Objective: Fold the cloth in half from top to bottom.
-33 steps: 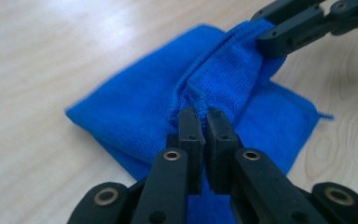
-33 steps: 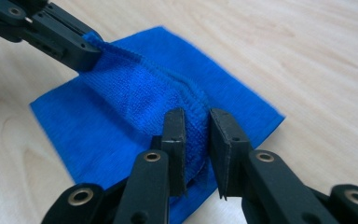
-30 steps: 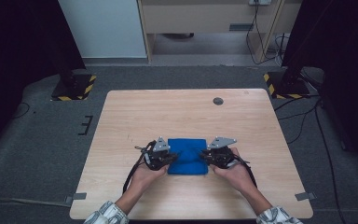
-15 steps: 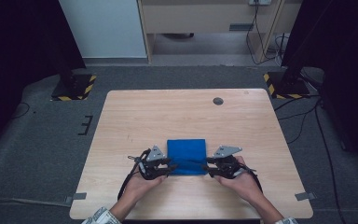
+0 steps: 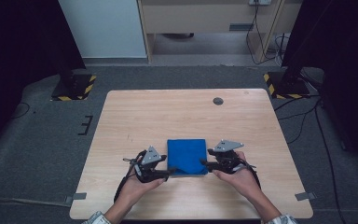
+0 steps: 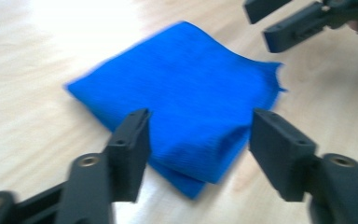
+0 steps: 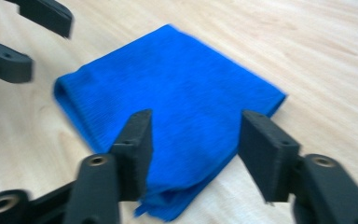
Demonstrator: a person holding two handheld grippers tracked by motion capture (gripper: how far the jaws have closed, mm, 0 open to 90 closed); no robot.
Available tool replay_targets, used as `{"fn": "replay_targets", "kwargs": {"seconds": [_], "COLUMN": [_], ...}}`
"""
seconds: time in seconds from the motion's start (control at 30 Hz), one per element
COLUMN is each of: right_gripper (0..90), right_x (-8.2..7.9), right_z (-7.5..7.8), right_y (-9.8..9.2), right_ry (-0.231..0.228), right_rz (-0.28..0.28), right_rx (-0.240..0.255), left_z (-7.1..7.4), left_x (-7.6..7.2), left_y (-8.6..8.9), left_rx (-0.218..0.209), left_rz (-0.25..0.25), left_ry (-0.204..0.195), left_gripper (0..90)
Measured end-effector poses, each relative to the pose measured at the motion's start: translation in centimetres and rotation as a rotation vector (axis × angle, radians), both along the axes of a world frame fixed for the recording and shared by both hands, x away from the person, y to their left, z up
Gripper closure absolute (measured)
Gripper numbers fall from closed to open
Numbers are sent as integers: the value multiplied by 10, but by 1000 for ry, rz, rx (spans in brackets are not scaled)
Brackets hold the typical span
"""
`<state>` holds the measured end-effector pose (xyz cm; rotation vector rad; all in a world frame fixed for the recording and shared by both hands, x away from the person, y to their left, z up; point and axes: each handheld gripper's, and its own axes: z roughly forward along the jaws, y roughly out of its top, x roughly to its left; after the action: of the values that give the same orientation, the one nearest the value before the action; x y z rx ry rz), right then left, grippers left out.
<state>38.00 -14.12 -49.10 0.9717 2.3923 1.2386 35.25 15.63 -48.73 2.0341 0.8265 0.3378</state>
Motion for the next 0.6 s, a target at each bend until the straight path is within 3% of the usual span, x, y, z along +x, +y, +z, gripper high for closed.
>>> {"fn": "replay_targets", "kwargs": {"seconds": [0.27,0.6], "right_gripper": [204,119], "right_x": [18,30], "right_z": [-1,-2], "right_y": [-6,-37], "right_ry": [-17,-9], "right_rz": [-86,-193], "right_rx": [-8,-8], "left_z": [-3,-6], "left_x": [20,35], "left_y": [15,46], "left_rx": [21,9], "left_rz": [79,183], "left_ry": [19,26], "left_gripper": [158,102]}}
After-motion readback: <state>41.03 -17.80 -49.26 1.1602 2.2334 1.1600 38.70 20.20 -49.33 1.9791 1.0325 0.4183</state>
